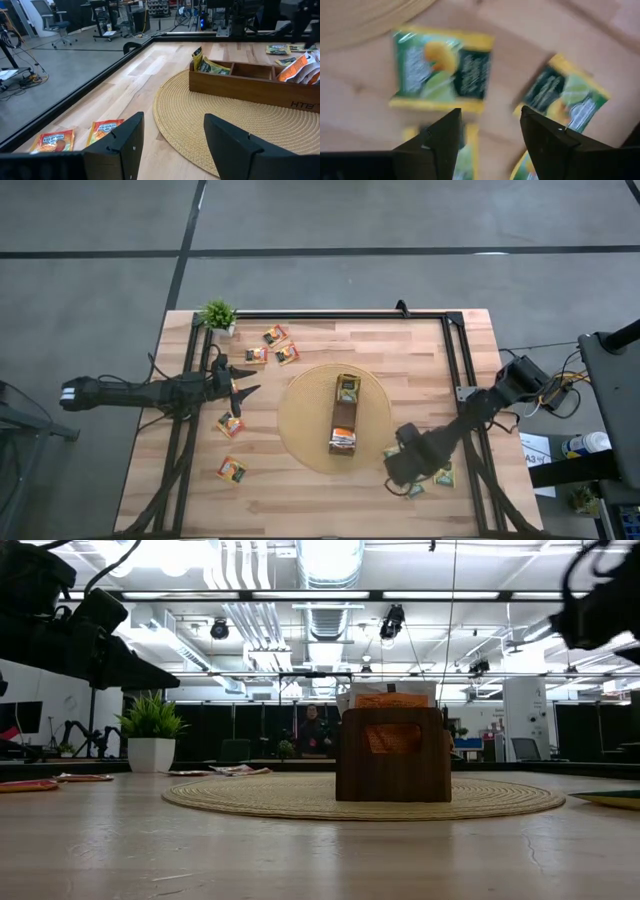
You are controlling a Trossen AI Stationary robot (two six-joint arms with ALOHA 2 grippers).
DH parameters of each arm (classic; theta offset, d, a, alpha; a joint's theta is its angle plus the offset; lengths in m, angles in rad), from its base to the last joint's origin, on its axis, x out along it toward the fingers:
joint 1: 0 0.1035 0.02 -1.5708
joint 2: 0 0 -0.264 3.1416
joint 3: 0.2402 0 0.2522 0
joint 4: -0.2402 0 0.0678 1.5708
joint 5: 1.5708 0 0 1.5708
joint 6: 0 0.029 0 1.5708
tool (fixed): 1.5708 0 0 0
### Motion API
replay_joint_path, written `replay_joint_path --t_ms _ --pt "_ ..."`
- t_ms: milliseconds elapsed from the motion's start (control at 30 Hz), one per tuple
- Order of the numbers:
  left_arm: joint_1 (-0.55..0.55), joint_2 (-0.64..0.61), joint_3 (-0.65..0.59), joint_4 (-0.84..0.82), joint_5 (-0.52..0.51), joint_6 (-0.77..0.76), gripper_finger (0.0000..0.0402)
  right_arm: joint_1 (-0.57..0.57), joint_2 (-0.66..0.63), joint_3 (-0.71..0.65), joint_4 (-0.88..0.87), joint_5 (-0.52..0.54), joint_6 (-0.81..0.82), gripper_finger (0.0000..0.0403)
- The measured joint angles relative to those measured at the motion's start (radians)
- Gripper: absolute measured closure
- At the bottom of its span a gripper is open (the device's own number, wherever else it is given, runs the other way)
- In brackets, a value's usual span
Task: Pick & Place Tea
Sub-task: Put the yellow tea bag into the top section of the wooden organizer
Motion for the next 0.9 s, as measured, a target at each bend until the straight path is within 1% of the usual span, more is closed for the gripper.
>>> replay_joint_path --t_ms 67,100,267,367,433,500,600,900 --pt "0.000 0.000 0.000 0.000 0.000 0.000 0.0199 0.034 -0.010 -0.045 0.019 0.080 0.083 0.0202" --pt "0.000 0.000 0.000 0.000 0.000 0.000 0.0199 0.046 -0.017 -0.070 0.055 0.101 0.116 0.0202" --pt "0.000 0.000 0.000 0.000 0.000 0.000 0.0199 0.062 -0.054 -0.204 0.344 0.113 0.159 0.0202" --pt "0.000 0.000 0.000 0.000 0.000 0.000 0.0199 0.062 -0.064 -0.257 0.441 0.106 0.201 0.0202" --pt "0.000 0.000 0.000 0.000 0.000 0.000 0.0199 0.061 -0.067 -0.271 0.442 0.078 0.245 0.0202" --pt "0.000 0.000 0.000 0.000 0.000 0.000 0.0199 0.061 -0.066 -0.280 0.432 0.074 0.285 0.0203" --pt "0.000 0.000 0.000 0.000 0.000 0.000 0.0199 0.061 -0.070 -0.283 0.432 0.095 0.280 0.0208" --pt "0.000 0.000 0.000 0.000 0.000 0.000 0.0199 0.022 -0.039 -0.276 0.465 0.060 0.277 0.0228"
